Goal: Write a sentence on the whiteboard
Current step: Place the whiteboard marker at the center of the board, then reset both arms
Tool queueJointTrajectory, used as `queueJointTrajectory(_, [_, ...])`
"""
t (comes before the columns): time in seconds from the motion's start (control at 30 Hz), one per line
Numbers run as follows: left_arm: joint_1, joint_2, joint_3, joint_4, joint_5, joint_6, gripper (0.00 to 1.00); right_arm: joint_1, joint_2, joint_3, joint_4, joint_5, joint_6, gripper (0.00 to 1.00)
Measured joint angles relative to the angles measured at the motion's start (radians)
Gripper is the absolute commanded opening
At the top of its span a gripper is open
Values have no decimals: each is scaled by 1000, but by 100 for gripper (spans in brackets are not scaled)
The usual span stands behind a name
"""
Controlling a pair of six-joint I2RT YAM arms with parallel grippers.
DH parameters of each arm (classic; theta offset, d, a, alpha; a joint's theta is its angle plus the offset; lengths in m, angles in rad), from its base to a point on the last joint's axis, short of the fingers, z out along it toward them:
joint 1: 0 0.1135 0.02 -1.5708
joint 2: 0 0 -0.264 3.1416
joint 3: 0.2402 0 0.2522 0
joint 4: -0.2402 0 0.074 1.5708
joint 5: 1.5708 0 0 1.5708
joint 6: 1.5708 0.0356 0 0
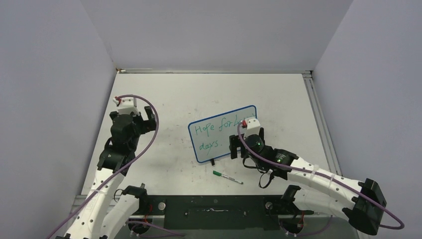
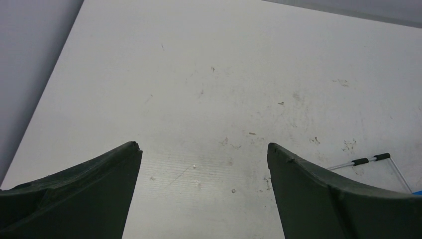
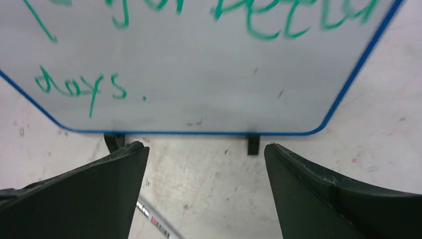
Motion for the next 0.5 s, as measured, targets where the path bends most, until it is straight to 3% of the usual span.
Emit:
queueJointTrajectory(0.13, [0,-29,0,3,-52,-6,96,-52,-88,44,49,104,-91,90])
queueJointTrajectory(0.23, [0,-56,0,7,-94,-19,96,-174,-160,55,133,102,-174,90])
queueJointTrajectory(0.5, [0,-123,0,36,-139,-20,96,-628,-203,57,351,-141,-228,90])
